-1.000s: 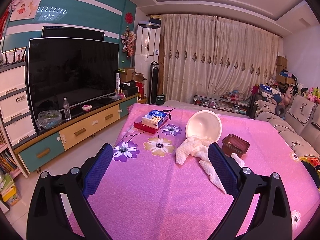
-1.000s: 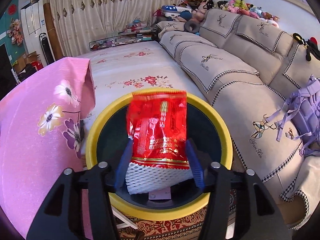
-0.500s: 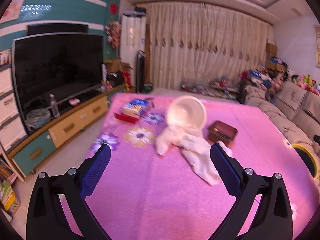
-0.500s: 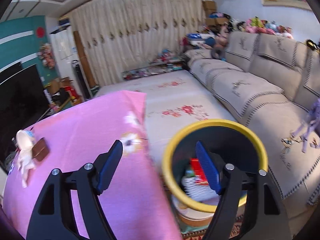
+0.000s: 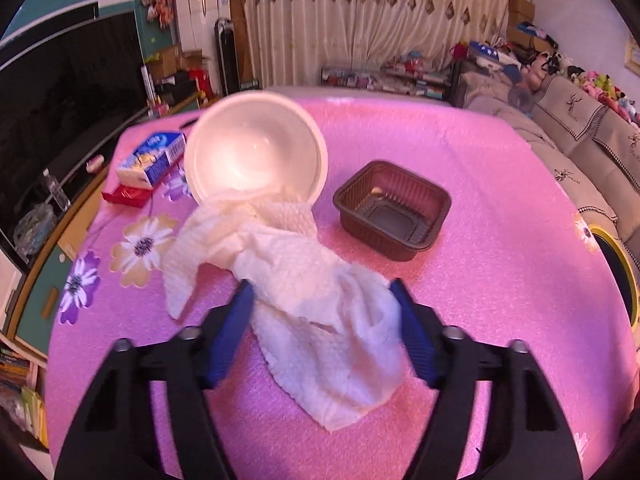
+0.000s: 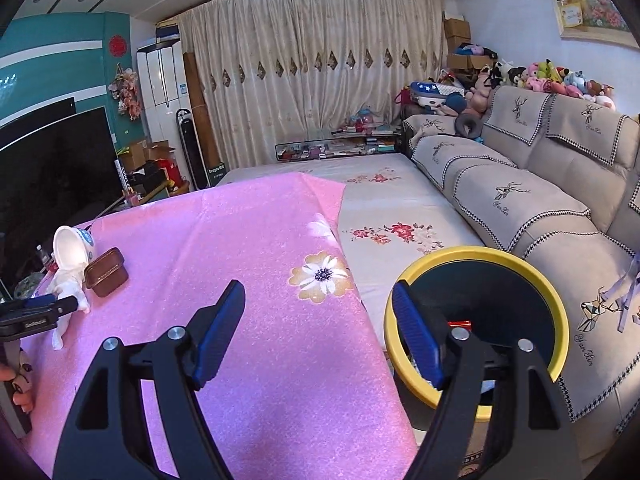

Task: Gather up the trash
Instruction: 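Grasp the white tissue with the left tool and lift, then carry the tissue over the bin and open the left tool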

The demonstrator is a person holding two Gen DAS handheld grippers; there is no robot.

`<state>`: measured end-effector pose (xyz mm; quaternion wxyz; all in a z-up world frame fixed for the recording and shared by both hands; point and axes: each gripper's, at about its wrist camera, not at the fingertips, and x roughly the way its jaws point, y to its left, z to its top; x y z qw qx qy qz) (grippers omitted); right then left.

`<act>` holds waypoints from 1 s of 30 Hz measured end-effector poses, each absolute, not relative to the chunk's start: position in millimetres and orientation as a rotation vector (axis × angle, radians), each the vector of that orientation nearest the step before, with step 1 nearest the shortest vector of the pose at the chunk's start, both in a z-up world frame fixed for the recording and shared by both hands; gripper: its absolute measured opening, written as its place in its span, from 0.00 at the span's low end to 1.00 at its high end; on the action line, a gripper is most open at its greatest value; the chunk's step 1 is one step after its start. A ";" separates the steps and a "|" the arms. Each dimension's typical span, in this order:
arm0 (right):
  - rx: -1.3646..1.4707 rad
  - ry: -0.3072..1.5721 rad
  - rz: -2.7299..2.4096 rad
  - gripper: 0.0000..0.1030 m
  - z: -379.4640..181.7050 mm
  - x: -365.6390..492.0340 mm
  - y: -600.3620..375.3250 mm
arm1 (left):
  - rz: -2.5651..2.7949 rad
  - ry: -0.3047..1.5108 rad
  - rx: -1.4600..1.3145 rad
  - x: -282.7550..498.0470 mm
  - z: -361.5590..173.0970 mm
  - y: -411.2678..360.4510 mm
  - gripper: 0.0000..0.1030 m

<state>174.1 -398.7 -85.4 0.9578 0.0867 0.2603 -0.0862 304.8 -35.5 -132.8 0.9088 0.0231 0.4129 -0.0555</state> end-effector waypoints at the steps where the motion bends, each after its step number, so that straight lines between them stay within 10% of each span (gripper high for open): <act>1: 0.177 0.531 -0.176 0.70 -85.4 174.6 -398.9 | -0.111 0.869 0.042 307.8 -135.7 -34.3 0.44; 4: 0.188 0.535 -0.172 0.70 -85.8 176.7 -400.9 | -0.106 0.875 0.041 307.7 -136.9 -30.6 0.10; 30: 0.255 0.389 -0.347 0.70 -49.0 78.1 -498.1 | -0.624 0.634 0.196 182.3 18.1 -202.0 0.08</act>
